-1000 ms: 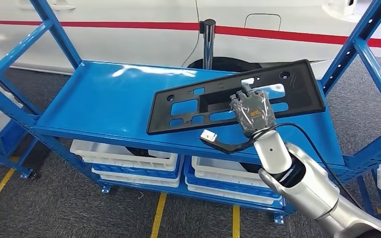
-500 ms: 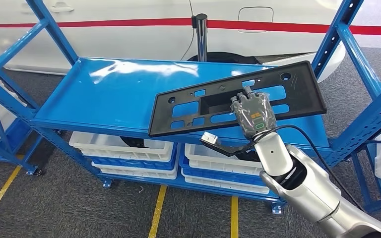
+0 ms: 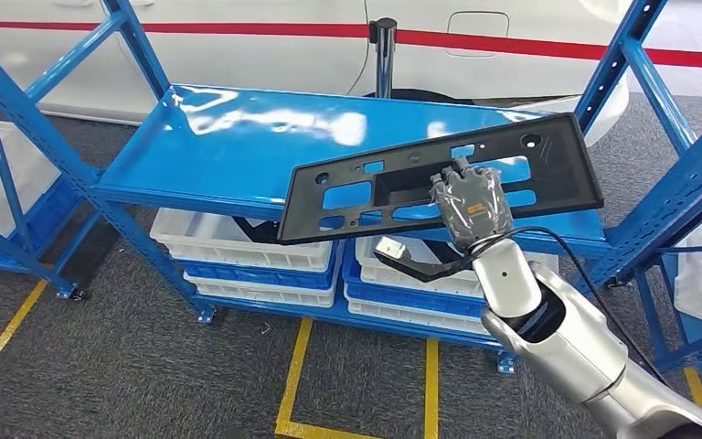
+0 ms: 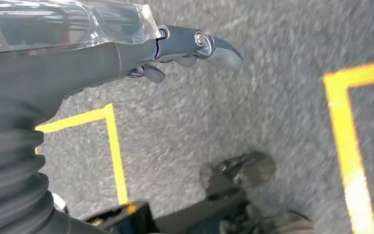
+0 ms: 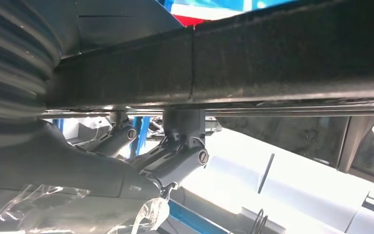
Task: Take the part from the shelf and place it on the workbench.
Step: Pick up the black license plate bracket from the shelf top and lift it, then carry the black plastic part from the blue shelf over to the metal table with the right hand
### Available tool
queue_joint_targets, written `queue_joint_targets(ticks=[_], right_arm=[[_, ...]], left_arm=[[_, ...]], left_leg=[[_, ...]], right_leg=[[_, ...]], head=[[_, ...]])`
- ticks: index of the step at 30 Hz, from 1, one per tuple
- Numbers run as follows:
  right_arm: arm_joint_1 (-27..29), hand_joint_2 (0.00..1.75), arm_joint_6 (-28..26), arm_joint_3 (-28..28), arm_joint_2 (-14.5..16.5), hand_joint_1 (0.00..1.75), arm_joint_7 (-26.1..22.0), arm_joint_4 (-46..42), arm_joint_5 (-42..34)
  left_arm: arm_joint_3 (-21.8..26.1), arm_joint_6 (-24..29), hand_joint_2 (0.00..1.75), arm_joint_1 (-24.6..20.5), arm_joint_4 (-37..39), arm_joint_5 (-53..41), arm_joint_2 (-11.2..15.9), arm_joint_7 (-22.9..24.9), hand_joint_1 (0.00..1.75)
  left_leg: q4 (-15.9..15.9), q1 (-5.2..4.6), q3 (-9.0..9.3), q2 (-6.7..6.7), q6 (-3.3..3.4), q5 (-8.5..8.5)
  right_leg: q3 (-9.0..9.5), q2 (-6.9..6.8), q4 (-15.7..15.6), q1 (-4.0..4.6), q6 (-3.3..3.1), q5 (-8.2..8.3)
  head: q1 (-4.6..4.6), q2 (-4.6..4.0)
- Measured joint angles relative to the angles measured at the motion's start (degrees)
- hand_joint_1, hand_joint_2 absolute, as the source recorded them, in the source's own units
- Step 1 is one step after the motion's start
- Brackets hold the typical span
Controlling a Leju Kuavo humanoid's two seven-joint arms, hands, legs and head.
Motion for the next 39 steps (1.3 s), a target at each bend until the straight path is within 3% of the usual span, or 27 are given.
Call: queue_joint_targets(ticks=[1, 2, 4, 6, 7, 10, 11, 12, 14, 15, 16, 17, 18, 20, 22, 23, 25, 26, 27, 30, 31, 32, 33, 34, 35, 37, 39], right_arm=[[0.0, 1.75, 0.0, 0.0, 0.0, 1.75, 0.0, 0.3, 0.0], [0.1, 1.75, 0.0, 0.0, -0.1, 1.75, 0.0, 0.5, 0.0], [0.0, 1.75, -0.1, 0.0, -0.1, 1.75, 0.0, 0.7, 0.0], [-0.1, 1.75, -0.2, 0.0, 0.0, 1.75, 0.0, 0.9, 0.0], [-0.2, 1.75, -0.3, 0.0, 0.1, 1.75, -0.1, 1.0, 0.0], [-0.2, 1.75, -0.5, 0.0, 0.2, 1.75, -0.2, 1.4, -0.2], [-0.2, 1.75, -0.5, 0.0, 0.2, 1.75, -0.2, 1.5, -0.3], [-0.2, 1.75, -0.5, 0.0, 0.3, 1.75, -0.2, 1.7, -0.4], [-0.2, 1.75, -0.5, 0.0, 0.4, 1.75, -0.2, 1.8, -0.6], [-0.2, 1.75, -0.5, 0.0, 0.4, 1.75, -0.2, 1.9, -0.6], [-0.2, 1.75, -0.5, 0.0, 0.4, 1.75, -0.2, 2.0, -0.7], [-0.2, 1.75, -0.5, 0.0, 0.4, 1.75, -0.2, 2.1, -0.8], [-0.2, 1.75, -0.5, 0.0, 0.4, 1.75, -0.2, 2.2, -0.9], [-0.4, 1.75, -0.4, 0.0, 0.4, 1.75, -0.2, 2.3, -1.3], [-0.7, 1.75, -0.4, -0.3, 0.2, 1.75, -0.1, 2.3, -1.8], [-0.9, 1.75, -0.3, -0.5, 0.1, 1.75, 0.0, 2.4, -2.2], [-1.2, 1.75, -0.1, -0.8, -0.2, 1.75, 0.3, 2.5, -2.9], [-1.2, 1.75, 0.0, -0.9, -0.4, 1.75, 0.5, 2.6, -3.2], [-1.3, 1.75, 0.2, -1.0, -0.7, 1.75, 0.6, 2.6, -3.5], [-1.0, 1.75, 0.4, -1.2, -1.5, 1.75, 1.0, 2.9, -4.0], [-0.7, 1.75, 0.4, -1.2, -1.6, 1.75, 1.1, 2.9, -4.1], [-0.3, 1.75, 0.3, -1.2, -1.7, 1.75, 1.4, 3.0, -4.1], [0.0, 1.75, 0.2, -1.2, -1.8, 1.75, 1.6, 3.1, -4.0], [0.4, 1.75, 0.1, -1.2, -1.8, 1.75, 1.9, 3.1, -3.9], [0.7, 1.75, 0.0, -1.2, -1.9, 1.75, 2.2, 3.2, -3.8], [1.0, 1.75, -0.2, -1.2, -1.9, 1.75, 2.5, 3.3, -3.7], [1.2, 1.75, -0.5, -1.3, -1.9, 1.75, 2.7, 3.4, -3.7]], left_arm=[[0.0, 0.0, 1.75, 0.0, 0.0, 0.0, -0.1, 0.0, 0.0], [0.0, -0.1, 1.75, 0.0, 0.0, 0.0, -0.2, 0.0, 0.0], [0.0, -0.1, 1.75, 0.0, 0.0, 0.0, -0.3, 0.1, 0.0], [0.0, -0.1, 1.75, -0.1, 0.0, 0.0, -0.3, 0.1, 0.0], [0.0, 0.0, 1.75, -0.1, 0.0, -0.1, -0.4, 0.2, 0.0], [0.0, -0.1, 1.75, -0.1, 0.0, 0.0, -0.4, 0.2, 0.0], [0.0, -0.1, 1.75, 0.0, 0.0, 0.0, -0.4, 0.2, 0.0], [0.0, -0.1, 1.75, 0.1, 0.0, 0.0, -0.4, 0.2, 0.0], [0.0, -0.1, 1.75, 0.0, 0.0, 0.0, -0.4, 0.2, 0.0], [0.0, -0.1, 1.75, 0.0, 0.0, 0.0, -0.5, 0.2, 0.0], [0.0, -0.1, 1.75, -0.1, 0.0, 0.0, -0.5, 0.2, 0.0], [0.0, -0.1, 1.75, -0.1, 0.0, 0.0, -0.5, 0.2, 0.0], [0.0, 0.0, 1.75, -0.2, 0.0, 0.0, -0.5, 0.2, 0.0], [0.0, 0.1, 1.75, -0.5, 0.0, 0.0, -0.5, 0.2, 0.0], [0.0, 0.2, 1.75, -1.0, 0.0, 0.0, -0.5, 0.2, 0.0], [0.0, 0.3, 1.75, -1.2, 0.0, 0.0, -0.5, 0.2, 0.0], [0.0, 0.4, 1.75, -1.3, 0.0, 0.0, -0.5, 0.2, 0.0], [0.0, 0.4, 1.75, -1.3, 0.0, 0.0, -0.5, 0.2, 0.0], [0.0, 0.5, 1.75, -1.3, 0.0, 0.0, -0.5, 0.2, 0.0], [0.0, 0.6, 1.75, -1.1, 0.0, 0.0, -0.6, 0.2, 0.0], [0.0, 0.6, 1.75, -1.0, 0.0, 0.0, -0.6, 0.2, 0.0], [0.0, 0.5, 1.75, -1.0, 0.0, 0.0, -0.6, 0.2, 0.0], [0.0, 0.5, 1.75, -0.9, 0.0, 0.0, -0.6, 0.2, 0.0], [0.0, 0.5, 1.75, -0.9, 0.0, 0.0, -0.6, 0.2, 0.0], [0.0, 0.5, 1.75, -0.9, 0.0, 0.0, -0.5, 0.2, 0.0], [0.0, 0.6, 1.75, -0.9, 0.0, 0.0, -0.5, 0.1, 0.0], [0.0, 0.6, 1.75, -0.8, 0.0, 0.0, -0.5, 0.1, 0.0]], left_leg=[[0.1, -0.04, -0.91, 0.01, 0.0, 0.62], [0.4, -0.04, -1.88, 0.02, -0.08, 1.22], [1.3, -0.01, -3.8, -0.01, -0.47, 2.19], [2.5, -0.15, -5.28, -0.07, -0.99, 2.78], [3.0, -0.25, -5.74, -0.1, -1.23, 3.13], [3.3, -0.09, -6.68, -0.23, -1.94, 4.19], [4.0, 0.06, -7.18, -0.28, -2.29, 3.18], [5.7, 0.27, -7.88, -0.29, -2.73, 0.94], [12.8, 0.82, -9.76, -0.25, -3.74, -5.82], [17.1, 1.09, -10.48, -0.24, -4.1, -8.32], [20.4, 1.26, -10.67, -0.23, -4.3, -9.36], [22.0, 1.34, -10.03, -0.24, -4.32, -8.98], [21.4, 1.3, -8.42, -0.26, -4.13, -7.65], [14.3, 0.91, -2.1, -0.33, -3.0, -5.87], [5.0, 0.21, 4.39, -0.33, -1.75, -6.98], [2.5, -0.12, 5.95, -0.34, -1.37, -7.5], [1.0, -0.24, 5.96, -0.31, -0.98, -6.56], [0.5, -0.16, 5.57, -0.25, -0.66, -5.6], [0.0, 0.0, 5.07, -0.15, -0.37, -4.65], [-0.2, 0.07, 2.69, 0.03, 0.05, -2.24], [-0.1, 0.04, 1.82, 0.1, 0.03, -1.55], [0.0, 0.06, 0.88, 0.19, -0.03, -0.87], [0.2, 0.14, -0.08, 0.27, -0.17, -0.27], [0.7, 0.27, -1.12, 0.34, -0.39, 0.22], [1.4, 0.3, -2.19, 0.36, -0.65, 0.55], [3.2, 0.08, -4.07, 0.33, -1.14, 0.9], [4.2, -0.18, -5.17, 0.28, -1.43, 1.59]], right_leg=[[0.41, 0.0, 1.8, 0.06, 0.08, 0.15], [1.78, 0.0, 1.6, 0.11, 0.14, 1.34], [7.42, -0.02, -4.4, 0.09, 0.25, 3.42], [12.58, 0.09, -11.6, 0.22, -0.02, 2.84], [13.62, 0.21, -13.3, 0.32, -0.31, 2.2], [12.52, 0.25, -13.6, 0.4, -1.69, 3.08], [11.86, 0.2, -13.6, 0.28, -2.1, 3.74], [11.01, 0.16, -13.7, 0.11, -2.41, 4.51], [9.08, 0.22, -13.7, -0.02, -2.66, 6.07], [8.05, 0.22, -13.6, -0.02, -2.69, 6.83], [7.09, 0.21, -13.6, -0.01, -2.68, 7.55], [6.2, 0.2, -13.6, 0.01, -2.61, 8.24], [5.38, 0.2, -13.6, 0.07, -2.52, 8.91], [4.1, 0.19, -13.6, 0.19, -2.3, 10.17], [3.51, 0.01, -13.9, 0.19, -1.82, 11.39], [3.45, -0.11, -14.2, 0.08, -1.48, 12.05], [3.38, -0.24, -15.0, -0.04, -0.79, 13.33], [3.1, -0.2, -14.9, 0.0, -0.58, 12.79], [2.54, -0.13, -13.7, 0.12, -0.46, 11.06], [-0.08, -0.01, -3.4, 0.37, -0.34, 2.34], [-0.55, 0.0, 0.2, 0.4, -0.2, 1.25], [-0.35, 0.0, 2.5, 0.43, -0.04, 1.76], [0.62, -0.01, 3.0, 0.39, 0.14, 3.29], [2.73, -0.03, 1.2, 0.27, 0.38, 5.03], [5.64, -0.05, -2.3, 0.08, 0.74, 5.59], [10.95, 0.04, -9.9, -0.08, 0.77, 4.02], [12.21, 0.11, -12.6, 0.05, -0.15, 2.61]], head=[[0.0, 0.01], [0.0, 0.01], [0.01, 0.01], [-0.02, 0.01], [-0.07, 0.01], [-0.14, 0.0], [-0.13, -0.01], [-0.14, -0.01], [-0.16, -0.01], [-0.16, -0.01], [-0.15, -0.01], [-0.15, -0.01], [-0.15, -0.01], [-0.15, 0.0], [-0.15, 0.01], [-0.14, 0.01], [-0.11, 0.01], [-0.11, 0.0], [-0.1, 0.0], [-0.08, 0.0], [-0.08, 0.0], [-0.08, 0.01], [-0.09, 0.01], [-0.08, 0.01], [-0.08, 0.01], [-0.1, 0.01], [-0.14, 0.01]])
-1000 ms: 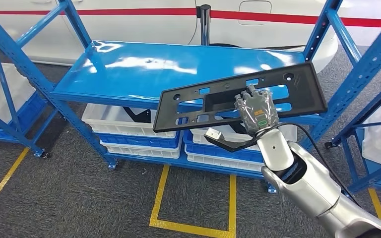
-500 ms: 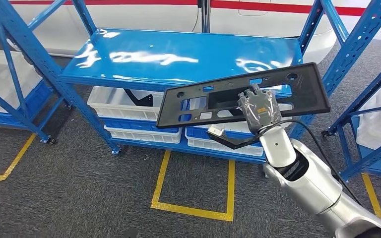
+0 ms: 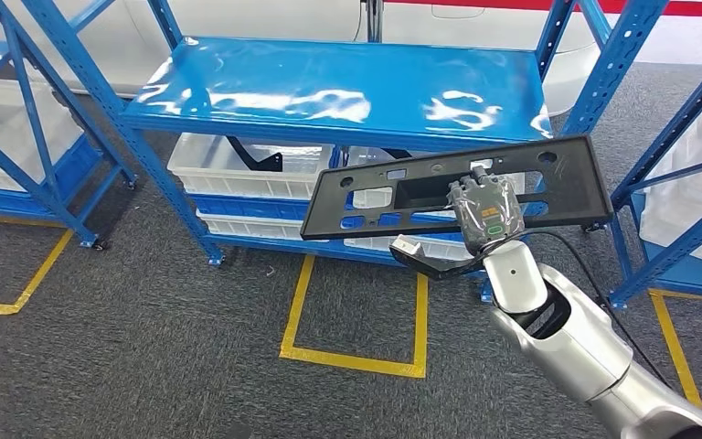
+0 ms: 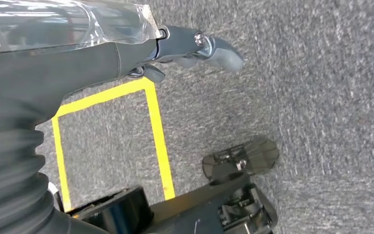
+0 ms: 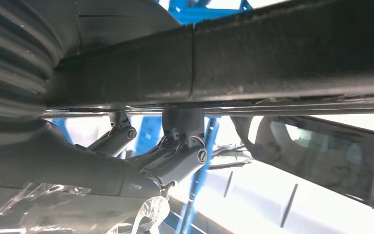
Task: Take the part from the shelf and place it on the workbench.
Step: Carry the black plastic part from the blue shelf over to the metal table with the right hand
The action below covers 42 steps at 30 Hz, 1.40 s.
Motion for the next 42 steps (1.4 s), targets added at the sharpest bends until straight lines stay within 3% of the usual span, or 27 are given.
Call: queue_joint_targets(ticks=[2, 4, 6, 7, 8, 9, 10, 11, 13, 15, 17, 18, 19, 21, 22, 23, 25, 26, 27, 29, 31, 33, 35, 37, 39, 40, 42], right_arm=[[0.2, 1.75, -0.1, -0.1, -0.2, 1.75, 0.2, 0.2, -0.1], [0.2, 1.75, -0.2, -0.4, -0.4, 1.75, 0.4, 0.2, -0.3], [0.1, 1.75, -0.3, -0.7, -0.5, 1.75, 0.4, 0.3, -0.4], [0.1, 1.75, -0.4, -0.8, -0.5, 1.75, 0.5, 0.3, -0.4], [0.1, 1.75, -0.4, -0.9, -0.5, 1.75, 0.5, 0.3, -0.4], [0.2, 1.75, -0.4, -1.0, -0.6, 1.75, 0.5, 0.3, -0.4], [0.2, 1.75, -0.4, -1.0, -0.6, 1.75, 0.5, 0.3, -0.4], [0.2, 1.75, -0.4, -1.1, -0.7, 1.75, 0.5, 0.3, -0.5], [0.1, 1.75, -0.4, -1.6, -0.8, 1.75, 0.7, 0.2, -0.8], [0.1, 1.75, -0.4, -2.2, -1.1, 1.75, 1.0, 0.1, -1.5], [0.2, 1.75, -0.4, -2.5, -1.3, 1.75, 1.2, 0.1, -2.3], [0.3, 1.75, -0.3, -2.6, -1.5, 1.75, 1.3, 0.1, -2.7], [0.4, 1.75, -0.4, -2.8, -1.7, 1.75, 1.4, 0.1, -3.2], [0.7, 1.75, -0.4, -3.1, -2.2, 1.75, 1.7, 0.1, -4.2], [0.9, 1.75, -0.4, -3.2, -2.5, 1.75, 1.8, 0.1, -4.6], [1.3, 1.75, -0.4, -3.3, -2.7, 1.75, 1.9, 0.1, -4.9], [1.9, 1.75, -0.5, -3.3, -3.0, 1.75, 2.0, 0.1, -5.2], [2.0, 1.75, -0.5, -3.4, -3.1, 1.75, 2.1, 0.1, -5.4], [2.1, 1.75, -0.5, -3.5, -3.3, 1.75, 2.2, 0.1, -5.5], [2.2, 1.75, -0.7, -3.8, -3.5, 1.75, 2.4, 0.1, -6.3], [2.5, 1.75, -0.9, -4.2, -3.6, 1.75, 2.5, 0.1, -7.3], [2.8, 1.75, -1.1, -4.5, -3.8, 1.75, 2.6, 0.1, -8.0], [2.8, 1.75, -1.2, -4.7, -4.0, 1.75, 2.7, 0.1, -8.3], [2.9, 1.75, -1.4, -4.9, -4.1, 1.75, 2.7, 0.1, -8.4], [3.1, 1.75, -1.5, -5.0, -4.3, 1.75, 2.8, 0.1, -8.6], [3.2, 1.75, -1.5, -5.1, -4.3, 1.75, 2.8, 0.1, -8.7], [3.3, 1.75, -1.5, -5.4, -4.5, 1.75, 3.0, 0.1, -8.8]], left_arm=[[0.0, 0.0, 1.75, 0.2, 0.0, 0.0, 0.1, 0.0, 0.0], [0.0, 0.0, 1.75, 0.5, 0.0, 0.0, 0.1, 0.0, 0.0], [0.0, 0.0, 1.75, 0.5, 0.0, 0.0, 0.1, 0.0, 0.0], [0.0, 0.0, 1.75, 0.5, 0.0, 0.0, 0.1, 0.0, 0.0], [0.0, 0.0, 1.75, 0.5, 0.0, 0.0, 0.0, 0.0, 0.0], [0.0, 0.0, 1.75, 0.5, 0.0, 0.0, 0.0, 0.0, 0.0], [0.0, 0.0, 1.75, 0.5, 0.0, 0.0, 0.0, 0.0, 0.0], [0.0, 0.0, 1.75, 0.4, 0.0, 0.0, 0.1, 0.0, 0.0], [0.0, 0.0, 1.75, 0.1, 0.0, 0.0, 0.2, 0.0, 0.0], [0.0, 0.0, 1.75, 0.0, 0.0, 0.0, 0.3, -0.1, 0.0], [0.0, 0.0, 1.75, 0.0, 0.0, 0.0, 0.4, -0.1, 0.0], [0.0, 0.0, 1.75, 0.0, 0.0, 0.0, 0.4, -0.1, 0.0], [0.0, -0.1, 1.75, 0.0, 0.0, 0.0, 0.4, -0.1, 0.0], [0.0, -0.2, 1.75, 0.1, 0.0, 0.0, 0.4, -0.1, 0.0], [0.0, -0.3, 1.75, 0.3, 0.0, 0.0, 0.4, -0.1, 0.0], [0.0, -0.4, 1.75, 0.5, 0.0, 0.0, 0.4, -0.1, 0.0], [0.0, -0.6, 1.75, 0.8, 0.0, 0.0, 0.4, -0.2, 0.0], [0.0, -0.6, 1.75, 0.9, 0.0, 0.0, 0.4, -0.2, 0.0], [0.0, -0.6, 1.75, 0.9, 0.0, 0.0, 0.4, -0.2, 0.0], [0.0, -0.7, 1.75, 0.9, -0.1, 0.0, 0.5, -0.3, 0.0], [-0.1, -0.7, 1.75, 1.1, -0.1, 0.0, 0.6, -0.4, 0.0], [-0.1, -0.7, 1.75, 1.2, -0.1, 0.0, 0.7, -0.4, 0.0], [-0.1, -0.7, 1.75, 1.2, -0.1, 0.0, 0.7, -0.4, 0.0], [-0.2, -0.7, 1.75, 1.3, -0.1, 0.0, 0.7, -0.4, 0.0], [-0.2, -0.7, 1.75, 1.3, -0.1, 0.0, 0.7, -0.4, 0.0], [-0.2, -0.7, 1.75, 1.3, -0.1, 0.0, 0.7, -0.4, 0.0], [-0.3, -0.7, 1.75, 1.3, -0.1, 0.0, 0.8, -0.4, 0.0]], left_leg=[[0.5, 0.19, -0.75, -0.05, -0.42, -0.03], [4.3, 0.61, -2.22, -0.1, -1.29, -4.14], [12.1, 1.02, -4.19, -0.11, -2.12, -10.1], [15.8, 1.16, -4.8, -0.1, -2.28, -11.83], [18.1, 1.21, -4.74, -0.11, -2.27, -12.28], [18.4, 1.16, -3.76, -0.12, -2.04, -11.54], [16.7, 1.04, -1.81, -0.15, -1.57, -10.07], [13.2, 0.78, 1.08, -0.22, -0.8, -8.72], [3.8, -0.14, 7.82, -0.26, 0.89, -8.49], [-1.5, -0.93, 10.89, -0.33, 1.6, -9.13], [-3.1, -1.05, 10.45, -0.36, 1.84, -7.72], [-4.0, -0.93, 10.26, -0.35, 2.12, -6.78], [-4.7, -0.73, 9.95, -0.35, 2.32, -5.73], [-5.2, -0.44, 8.94, -0.39, 2.38, -4.03], [-5.2, -0.38, 8.24, -0.35, 2.24, -3.4], [-5.0, -0.3, 7.5, -0.28, 2.08, -2.87], [-4.5, 0.0, 5.88, -0.1, 1.62, -2.02], [-3.9, 0.19, 5.04, -0.02, 1.35, -1.78], [-3.1, 0.22, 4.18, 0.13, 1.02, -1.75], [-1.1, 0.03, 2.75, 0.4, 0.54, -1.99], [0.1, -0.06, 1.92, 0.68, 0.37, -2.01], [1.3, 0.23, 1.23, 0.68, -0.03, -2.76], [6.2, 0.65, -0.71, 0.4, -0.89, -6.22], [14.2, 1.08, -3.71, 0.27, -1.54, -10.46], [18.0, 1.28, -4.76, 0.21, -1.56, -11.42], [16.6, 1.25, -3.74, 0.04, -1.32, -10.29], [8.8, 1.05, 0.51, -1.58, -0.09, -6.71]], right_leg=[[-1.12, -0.23, 0.2, -0.06, -1.12, 0.79], [-2.51, -0.37, 0.2, -0.15, -1.95, 2.07], [-4.12, -0.29, 0.3, -0.09, -2.25, 3.39], [-4.91, -0.26, 0.3, -0.04, -2.28, 4.0], [-5.68, -0.25, 0.3, 0.05, -2.29, 4.61], [-6.45, -0.23, 0.3, 0.17, -2.3, 5.23], [-7.18, -0.2, 0.3, 0.37, -2.29, 5.87], [-7.8, -0.18, 0.3, 0.46, -2.31, 6.49], [-8.53, -0.21, 0.1, 0.53, -2.06, 7.63], [-8.66, -0.48, -0.5, 0.1, -1.4, 8.91], [-8.67, -0.57, -1.6, -0.22, -0.62, 9.97], [-8.91, -0.44, -1.4, -0.13, -0.4, 9.27], [-9.35, -0.29, -0.4, 0.03, -0.3, 7.4], [-10.8, -0.11, 5.4, 0.23, -0.1, 1.66], [-11.53, -0.11, 9.1, 0.21, 0.15, -0.27], [-11.91, -0.11, 12.2, 0.18, 0.44, -0.84], [-10.44, -0.14, 13.4, -0.01, 1.08, 1.59], [-8.19, -0.21, 10.9, -0.22, 1.49, 3.13], [-5.44, -0.57, 7.2, -0.24, 1.91, 3.59], [-1.6, -1.24, 1.3, -0.21, 1.57, 2.29], [-1.32, -1.22, 0.1, -0.09, 0.34, 1.1], [-1.89, -0.72, 0.3, -0.13, -0.58, 1.41], [-2.49, -0.1, 0.3, -0.19, -1.41, 1.98], [-3.17, 0.78, 0.3, -0.18, -1.79, 2.49], [-3.6, 1.76, 0.3, -0.16, -1.79, 2.85], [-3.69, 2.3, 0.3, -0.12, -1.75, 2.98], [-3.75, 3.36, 0.3, -0.08, -1.61, 3.16]], head=[[0.01, -0.01], [0.02, -0.01], [0.0, -0.01], [0.0, -0.01], [0.0, -0.01], [0.0, -0.01], [0.0, 0.0], [0.01, 0.0], [0.02, 0.0], [0.02, -0.01], [0.02, -0.01], [0.03, 0.0], [0.03, 0.0], [0.04, -0.01], [0.04, -0.01], [0.04, -0.01], [0.04, 0.0], [0.04, 0.0], [0.06, 0.0], [0.04, 0.0], [0.0, 0.0], [0.0, -0.01], [-0.01, -0.01], [-0.01, 0.0], [0.0, 0.0], [0.0, 0.0], [0.01, 0.0]])
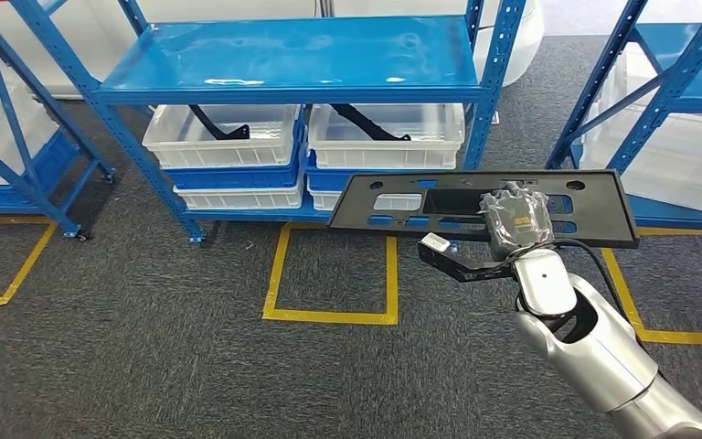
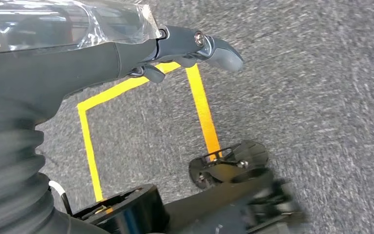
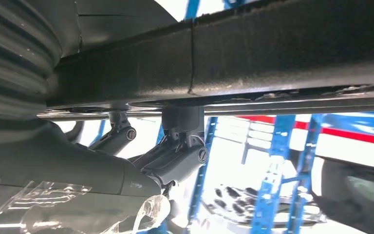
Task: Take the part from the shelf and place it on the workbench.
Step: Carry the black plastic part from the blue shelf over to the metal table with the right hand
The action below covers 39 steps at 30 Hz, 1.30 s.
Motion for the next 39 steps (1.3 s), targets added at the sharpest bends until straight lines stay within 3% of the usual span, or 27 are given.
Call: queue_joint_targets(ticks=[2, 3, 5, 7, 9, 11, 12, 13, 16, 18, 20, 22, 23, 25, 27, 28, 29, 32, 34, 35, 36, 37, 39], right_arm=[[0.0, 1.75, 0.0, -0.3, -0.1, 1.75, 0.1, 0.0, 0.0], [0.0, 1.75, 0.0, -0.3, -0.1, 1.75, 0.2, 0.0, 0.0], [0.3, 1.75, -0.1, -0.5, -0.4, 1.75, 0.2, 0.0, -0.1], [0.5, 1.75, -0.1, -0.8, -0.8, 1.75, 0.3, -0.1, -0.2], [0.6, 1.75, -0.2, -0.9, -1.2, 1.75, 0.4, -0.3, -0.3], [0.7, 1.75, -0.3, -1.0, -1.5, 1.75, 0.5, -0.3, -0.5], [0.9, 1.75, -0.3, -1.0, -1.7, 1.75, 0.5, -0.3, -0.6], [1.1, 1.75, -0.3, -1.0, -1.9, 1.75, 0.5, -0.3, -0.7], [1.2, 1.75, -0.3, -1.2, -2.5, 1.75, 0.7, -0.6, -0.8], [1.2, 1.75, -0.2, -1.5, -2.8, 1.75, 1.0, -0.9, -1.0], [1.2, 1.75, -0.2, -1.7, -3.1, 1.75, 1.1, -1.2, -1.2], [1.2, 1.75, -0.2, -1.8, -3.4, 1.75, 1.2, -1.5, -1.3], [1.2, 1.75, -0.2, -1.9, -3.5, 1.75, 1.2, -1.6, -1.4], [1.4, 1.75, -0.2, -2.0, -3.6, 1.75, 1.3, -2.0, -1.4], [1.7, 1.75, -0.2, -2.0, -3.8, 1.75, 1.4, -2.2, -1.5], [1.9, 1.75, -0.1, -2.0, -3.9, 1.75, 1.4, -2.3, -1.6], [2.0, 1.75, -0.1, -2.0, -4.0, 1.75, 1.5, -2.4, -1.6], [2.0, 1.75, 0.0, -2.3, -4.2, 1.75, 1.6, -3.0, -1.7], [2.1, 1.75, 0.0, -2.5, -4.3, 1.75, 1.7, -3.3, -1.7], [2.2, 1.75, 0.0, -2.6, -4.5, 1.75, 1.8, -3.4, -1.7], [2.3, 1.75, 0.0, -2.7, -4.8, 1.75, 1.8, -3.5, -1.8], [2.4, 1.75, 0.0, -2.8, -5.0, 1.75, 1.9, -3.6, -1.8], [2.6, 1.75, 0.0, -3.0, -5.4, 1.75, 1.9, -3.8, -1.9]], left_arm=[[0.0, 0.0, 1.75, 0.0, 0.0, 0.0, 0.2, 0.0, 0.0], [-0.1, 0.0, 1.75, 0.1, 0.0, 0.0, 0.3, 0.0, 0.0], [-0.1, 0.1, 1.75, 0.1, 0.0, 0.0, 0.4, 0.0, 0.0], [-0.1, 0.1, 1.75, -0.1, 0.0, 0.0, 0.5, 0.0, 0.0], [-0.1, 0.2, 1.75, -0.2, 0.0, 0.0, 0.6, 0.0, 0.0], [-0.1, 0.1, 1.75, 0.0, 0.0, 0.0, 0.6, 0.0, 0.0], [-0.1, 0.1, 1.75, 0.0, 0.0, 0.0, 0.5, 0.0, 0.0], [-0.1, 0.1, 1.75, 0.1, 0.0, 0.0, 0.5, 0.0, 0.0], [-0.1, 0.2, 1.75, 0.2, 0.0, 0.0, 0.5, -0.2, 0.0], [-0.1, 0.3, 1.75, 0.3, 0.0, 0.0, 0.5, -0.3, 0.0], [-0.1, 0.3, 1.75, 0.3, 0.0, 0.0, 0.5, -0.4, 0.0], [-0.1, 0.4, 1.75, 0.4, 0.0, 0.0, 0.5, -0.5, 0.0], [-0.1, 0.4, 1.75, 0.4, 0.0, 0.0, 0.5, -0.5, 0.0], [-0.1, 0.5, 1.75, 0.5, 0.0, 0.0, 0.5, -0.6, 0.0], [-0.1, 0.5, 1.75, 0.7, 0.0, 0.0, 0.5, -0.6, 0.0], [-0.1, 0.5, 1.75, 0.8, 0.0, 0.0, 0.5, -0.7, 0.0], [-0.1, 0.5, 1.75, 0.8, 0.0, 0.0, 0.6, -0.7, 0.0], [-0.1, 0.5, 1.75, 0.7, 0.0, 0.0, 0.6, -0.8, 0.0], [-0.1, 0.5, 1.75, 0.8, 0.0, 0.0, 0.6, -1.0, 0.0], [-0.1, 0.5, 1.75, 0.8, 0.0, 0.0, 0.6, -1.1, 0.0], [-0.1, 0.5, 1.75, 0.7, 0.0, 0.0, 0.6, -1.2, 0.0], [0.0, 0.5, 1.75, 0.7, 0.0, 0.0, 0.6, -1.3, 0.0], [0.0, 0.5, 1.75, 0.7, 0.0, 0.0, 0.7, -1.5, 0.0]], left_leg=[[-7.1, -0.37, 3.49, -2.1, 1.23, 1.68], [-8.8, -0.58, 4.25, -2.58, 1.52, 1.75], [-10.9, -0.92, 5.15, -1.88, 1.65, 2.74], [-14.0, -0.88, 6.52, -0.77, 1.95, 4.59], [-16.0, -0.91, 7.49, 0.6, 2.03, 5.43], [-15.8, -1.12, 7.52, 1.75, 2.04, 5.26], [-15.5, -1.21, 7.38, 2.27, 2.02, 5.05], [-15.1, -1.25, 7.21, 2.78, 1.99, 4.81], [-13.3, -1.47, 6.75, 4.16, 1.55, 3.66], [-12.3, -1.74, 6.44, 4.87, 1.14, 3.02], [-11.8, -1.76, 6.24, 5.65, 0.87, 2.77], [-10.2, -1.52, 5.62, 4.95, 0.26, 1.42], [-7.9, -1.26, 4.72, 4.05, -0.18, -0.24], [0.0, -0.51, 1.61, 2.34, -1.05, -4.79], [6.2, 0.06, -0.79, 1.93, -1.44, -7.16], [6.2, 0.22, -0.55, 1.82, -1.44, -6.65], [3.7, 0.32, 0.82, 1.57, -1.33, -5.11], [-8.7, 0.33, 7.0, -1.7, -0.54, -0.15], [-11.3, 0.06, 8.09, -2.81, -0.3, 0.29], [-11.3, -0.11, 7.99, -2.21, -0.18, 0.49], [-11.5, -0.1, 7.96, -1.56, 0.08, 0.82], [-11.8, -0.07, 7.93, -0.92, 0.42, 1.2], [-12.2, -0.01, 7.7, 0.48, 1.08, 1.89]], right_leg=[[-0.11, 0.68, -0.3, -0.36, 0.7, 0.4], [-0.2, 1.1, -0.7, -0.77, 1.25, 0.74], [-0.18, 2.18, -2.1, -1.32, 2.44, 1.67], [-0.59, 1.04, -2.2, -1.01, 2.85, 1.42], [-3.02, -1.57, 2.9, -0.42, 2.78, -1.33], [-6.46, -2.6, 10.0, -0.15, 2.81, -4.1], [-7.21, -2.76, 11.5, -0.04, 2.8, -4.18], [-6.81, -2.93, 10.7, 0.08, 2.74, -3.24], [-1.01, -5.1, -0.1, 0.64, 2.08, 1.55], [0.67, -5.87, -3.4, 1.0, 1.15, 2.39], [0.34, -4.77, -3.2, 0.96, 0.34, 2.64], [0.06, -3.87, -3.3, 0.71, -0.24, 3.03], [-0.09, -3.47, -3.4, 0.53, -0.53, 3.23], [-0.53, -2.49, -3.4, 0.46, -0.79, 3.57], [-0.98, -1.28, -3.4, 0.45, -0.71, 3.92], [-1.14, -0.63, -3.3, 0.44, -0.59, 4.1], [-1.25, 0.03, -3.3, 0.42, -0.44, 4.27], [-1.57, 1.86, -3.4, 0.31, 0.24, 4.85], [-1.96, 2.89, -3.5, 0.07, 0.95, 5.35], [-2.14, 3.48, -3.6, -0.04, 1.41, 5.66], [-2.35, 3.34, -3.6, -0.14, 1.7, 5.76], [-2.77, 2.34, -3.0, -0.08, 1.88, 5.27], [-4.87, -0.94, 1.7, 0.07, 1.93, 1.99]], head=[[0.01, 0.0], [0.01, 0.0], [-0.01, 0.0], [0.03, 0.01], [0.09, 0.0], [0.09, -0.01], [0.09, -0.01], [0.09, 0.0], [0.09, 0.0], [0.07, 0.0], [0.06, 0.0], [0.06, 0.0], [0.05, 0.0], [0.05, 0.0], [0.06, 0.0], [0.05, 0.0], [0.05, 0.0], [0.04, 0.0], [0.05, 0.0], [0.06, 0.0], [0.06, 0.0], [0.07, 0.0], [0.08, 0.0]])
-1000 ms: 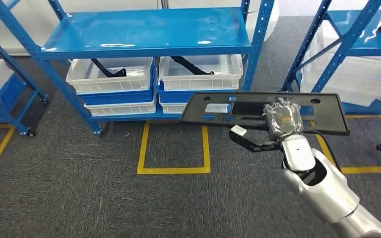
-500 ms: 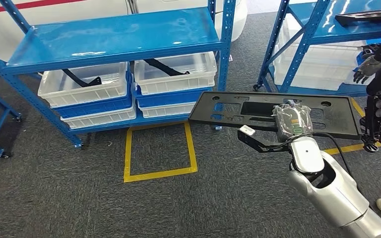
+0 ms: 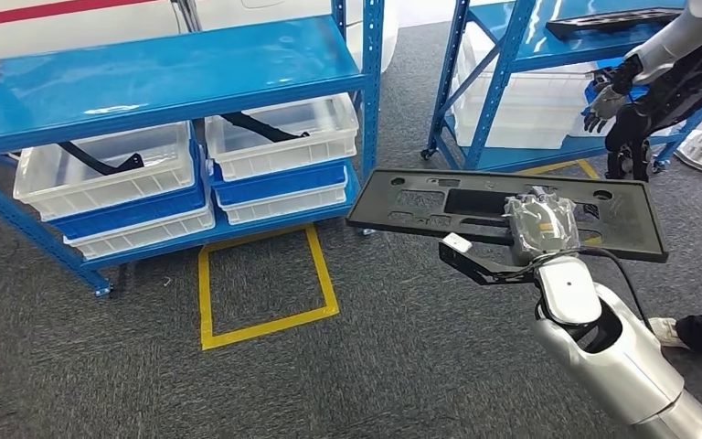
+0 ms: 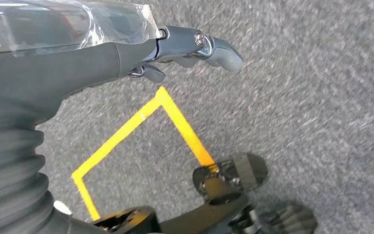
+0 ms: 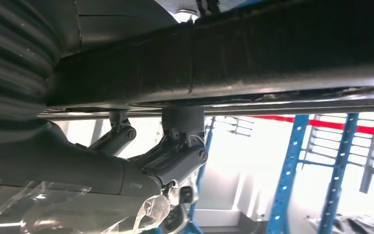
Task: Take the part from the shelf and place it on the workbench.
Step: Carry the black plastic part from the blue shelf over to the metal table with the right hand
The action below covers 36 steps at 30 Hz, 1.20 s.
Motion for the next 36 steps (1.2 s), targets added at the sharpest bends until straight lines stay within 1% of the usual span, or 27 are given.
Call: queue_joint_targets(ticks=[1, 2, 3, 4, 5, 6, 8, 10, 12, 14, 16, 17, 18, 19, 20, 21, 23, 25, 26, 27, 28, 30, 31, 33, 34, 35, 36], right_arm=[[0.1, 1.75, 0.0, -0.1, 0.0, 1.75, 0.0, -0.1, 0.0], [0.3, 1.75, 0.0, -0.1, -0.1, 1.75, 0.1, -0.1, 0.0], [0.5, 1.75, 0.0, -0.1, -0.2, 1.75, 0.1, -0.1, -0.1], [0.8, 1.75, 0.0, -0.1, -0.3, 1.75, 0.1, -0.2, -0.1], [0.9, 1.75, 0.1, -0.1, -0.3, 1.75, 0.1, -0.2, -0.1], [1.0, 1.75, 0.1, -0.2, -0.4, 1.75, 0.1, -0.3, -0.1], [1.0, 1.75, 0.1, -0.3, -0.5, 1.75, 0.2, -0.5, -0.1], [1.0, 1.75, 0.2, -0.5, -0.7, 1.75, 0.3, -0.8, -0.3], [1.2, 1.75, 0.4, -0.6, -0.8, 1.75, 0.4, -0.9, -0.7], [1.3, 1.75, 0.5, -0.8, -1.0, 1.75, 0.4, -1.0, -1.0], [1.3, 1.75, 0.5, -1.0, -1.0, 1.75, 0.4, -1.2, -1.2], [1.3, 1.75, 0.5, -1.0, -1.0, 1.75, 0.4, -1.2, -1.4], [1.4, 1.75, 0.5, -1.0, -1.0, 1.75, 0.4, -1.3, -1.5], [1.4, 1.75, 0.5, -1.0, -1.0, 1.75, 0.4, -1.3, -1.7], [1.5, 1.75, 0.5, -1.1, -1.0, 1.75, 0.4, -1.3, -1.8], [1.5, 1.75, 0.5, -1.1, -1.0, 1.75, 0.5, -1.3, -2.0], [1.4, 1.75, 0.5, -1.3, -1.1, 1.75, 0.5, -1.3, -2.1], [1.4, 1.75, 0.5, -1.6, -1.3, 1.75, 0.5, -1.3, -2.2], [1.3, 1.75, 0.5, -1.7, -1.5, 1.75, 0.5, -1.3, -2.2], [1.3, 1.75, 0.5, -1.8, -1.6, 1.75, 0.5, -1.3, -2.3], [1.4, 1.75, 0.5, -1.8, -1.7, 1.75, 0.5, -1.3, -2.3], [1.3, 1.75, 0.6, -2.0, -1.9, 1.75, 0.6, -1.3, -2.5], [1.3, 1.75, 0.6, -2.1, -2.0, 1.75, 0.7, -1.3, -2.8], [1.4, 1.75, 0.5, -2.1, -2.1, 1.75, 0.9, -1.3, -3.5], [1.5, 1.75, 0.5, -2.1, -2.1, 1.75, 1.0, -1.3, -3.9], [1.6, 1.75, 0.5, -2.1, -2.2, 1.75, 1.2, -1.3, -4.2], [1.6, 1.75, 0.5, -2.2, -2.2, 1.75, 1.3, -1.3, -4.5]], left_arm=[[0.0, 0.0, 1.75, 0.1, 0.0, 0.0, 0.0, 0.0, 0.0], [0.0, 0.0, 1.75, 0.2, 0.0, 0.0, 0.0, -0.1, 0.0], [0.0, 0.0, 1.75, 0.3, 0.0, 0.0, 0.0, -0.1, 0.0], [0.0, 0.0, 1.75, 0.3, 0.0, 0.0, 0.0, -0.1, 0.0], [0.0, 0.0, 1.75, 0.4, 0.0, 0.0, 0.0, -0.1, 0.0], [0.0, 0.0, 1.75, 0.4, 0.0, 0.0, 0.0, -0.1, 0.0], [0.0, 0.0, 1.75, 0.3, 0.0, 0.1, 0.1, -0.2, 0.0], [0.1, 0.1, 1.75, 0.2, 0.0, 0.2, 0.2, -0.2, 0.0], [0.1, 0.1, 1.75, 0.2, 0.0, 0.3, 0.2, -0.2, 0.0], [0.1, 0.1, 1.75, 0.2, 0.0, 0.3, 0.2, -0.2, 0.0], [0.1, 0.1, 1.75, 0.3, 0.0, 0.3, 0.2, -0.2, 0.0], [0.1, 0.1, 1.75, 0.3, 0.0, 0.3, 0.2, -0.2, 0.0], [0.1, 0.1, 1.75, 0.4, 0.0, 0.2, 0.2, -0.2, 0.0], [0.1, 0.0, 1.75, 0.5, 0.0, 0.2, 0.2, -0.2, 0.0], [0.1, 0.0, 1.75, 0.5, 0.0, 0.2, 0.2, -0.2, 0.0], [0.1, 0.0, 1.75, 0.6, 0.0, 0.2, 0.2, -0.2, 0.0], [0.1, 0.0, 1.75, 0.5, 0.0, 0.1, 0.3, -0.2, 0.0], [0.1, 0.0, 1.75, 0.4, 0.0, 0.1, 0.4, -0.3, 0.0], [0.1, -0.1, 1.75, 0.5, 0.0, 0.0, 0.4, -0.3, 0.0], [0.1, -0.1, 1.75, 0.5, 0.0, 0.0, 0.4, -0.3, 0.0], [0.1, -0.1, 1.75, 0.4, 0.0, 0.0, 0.4, -0.3, 0.0], [0.1, -0.1, 1.75, 0.2, 0.0, 0.0, 0.4, -0.4, 0.0], [0.1, -0.1, 1.75, 0.1, 0.0, 0.0, 0.5, -0.4, 0.0], [0.1, -0.2, 1.75, 0.2, 0.0, 0.0, 0.5, -0.4, 0.0], [0.1, -0.2, 1.75, 0.2, 0.0, 0.0, 0.5, -0.4, 0.0], [0.1, -0.2, 1.75, 0.2, 0.0, 0.0, 0.5, -0.4, 0.0], [0.1, -0.2, 1.75, 0.1, 0.0, 0.0, 0.5, -0.4, 0.0]], left_leg=[[0.0, -0.16, -0.24, 0.67, 0.2, 0.13], [0.1, -0.28, -0.48, 1.4, 0.32, 0.23], [0.1, -0.42, -0.67, 2.13, 0.37, 0.31], [0.1, -0.51, -0.82, 2.83, 0.39, 0.37], [0.2, -0.55, -0.89, 3.55, 0.38, 0.38], [0.4, -0.59, -0.91, 4.22, 0.26, 0.31], [1.0, -0.96, -1.1, 5.49, -0.18, -0.04], [1.5, -1.45, -1.35, 6.63, -0.57, -0.35], [1.8, -1.48, -1.49, 7.43, -0.78, -0.56], [4.0, -1.01, -2.38, 5.24, -1.43, -2.29], [11.0, -0.42, -5.24, 2.07, -2.16, -6.35], [15.3, -0.25, -7.04, 1.48, -2.35, -8.33], [18.7, -0.15, -8.5, 1.31, -2.43, -9.55], [19.9, -0.1, -8.99, 1.26, -2.38, -9.51], [18.7, -0.08, -8.4, 1.12, -2.22, -8.37], [15.3, -0.08, -6.81, 0.69, -1.93, -6.36], [6.8, -0.05, -2.87, -2.02, -1.14, -2.48], [2.4, -0.16, -1.07, -4.19, -0.89, -1.12], [1.9, -0.3, -0.97, -4.2, -0.95, -1.13], [1.7, -0.42, -1.01, -3.46, -0.96, -0.94], [1.4, -0.42, -0.98, -2.7, -0.79, -0.66], [0.8, -0.18, -0.93, -1.17, -0.31, -0.08], [0.7, -0.11, -0.95, -0.41, -0.15, 0.09], [0.7, -0.1, -1.11, 1.09, -0.04, 0.16], [0.8, -0.07, -1.16, 1.88, -0.06, 0.16], [0.8, -0.02, -1.2, 2.65, -0.1, 0.15], [0.9, 0.09, -1.2, 3.37, -0.23, 0.1]], right_leg=[[-1.65, -1.25, 4.1, 0.09, 0.08, -2.41], [-3.18, -1.76, 8.3, 0.08, 0.21, -4.44], [-4.08, -1.93, 11.3, 0.07, 0.32, -5.63], [-3.89, -2.02, 12.3, 0.08, 0.37, -5.78], [-2.39, -2.18, 10.5, 0.12, 0.36, -4.83], [0.03, -2.69, 6.9, 0.14, 0.32, -3.24], [4.56, -5.44, -0.9, 0.59, 0.05, -1.2], [5.79, -6.83, -3.9, 1.0, -0.65, -1.03], [5.36, -5.49, -3.9, 0.97, -1.42, -0.74], [5.03, -4.35, -4.0, 0.83, -2.08, -0.37], [4.6, -3.08, -4.0, 0.72, -2.64, 0.0], [4.39, -2.37, -4.0, 0.73, -2.8, 0.14], [4.21, -1.61, -4.0, 0.75, -2.89, 0.27], [4.1, -0.81, -4.0, 0.77, -2.9, 0.41], [4.03, 0.02, -4.0, 0.77, -2.85, 0.55], [4.01, 0.84, -4.0, 0.78, -2.75, 0.68], [3.83, 2.27, -4.0, 0.74, -2.43, 0.98], [3.24, 3.62, -4.0, 0.51, -1.87, 1.43], [2.91, 4.4, -4.0, 0.35, -1.46, 1.74], [2.65, 5.14, -4.1, 0.1, -1.03, 2.05], [2.34, 4.85, -3.9, 0.02, -0.72, 1.95], [0.86, 2.12, -0.8, 0.2, -0.33, -0.22], [-0.54, 0.15, 2.6, 0.31, -0.21, -2.31], [-3.61, -1.58, 10.5, 0.33, 0.22, -6.09], [-4.36, -1.88, 12.9, 0.26, 0.43, -6.8], [-3.89, -2.11, 12.8, 0.13, 0.65, -6.36], [-2.21, -2.45, 10.3, -0.03, 0.87, -4.97]], head=[[0.02, 0.0], [0.01, 0.0], [0.01, 0.0], [0.01, 0.0], [0.01, 0.0], [0.01, 0.0], [0.0, 0.0], [-0.04, 0.0], [-0.06, 0.0], [-0.06, 0.0], [-0.06, 0.0], [-0.06, 0.0], [-0.06, 0.0], [-0.06, 0.0], [-0.06, 0.0], [-0.06, 0.0], [-0.05, 0.0], [-0.03, 0.01], [-0.03, 0.01], [-0.03, 0.01], [-0.02, 0.01], [0.01, 0.0], [0.02, -0.01], [0.03, -0.01], [0.02, -0.01], [0.03, 0.0], [0.03, 0.0]])
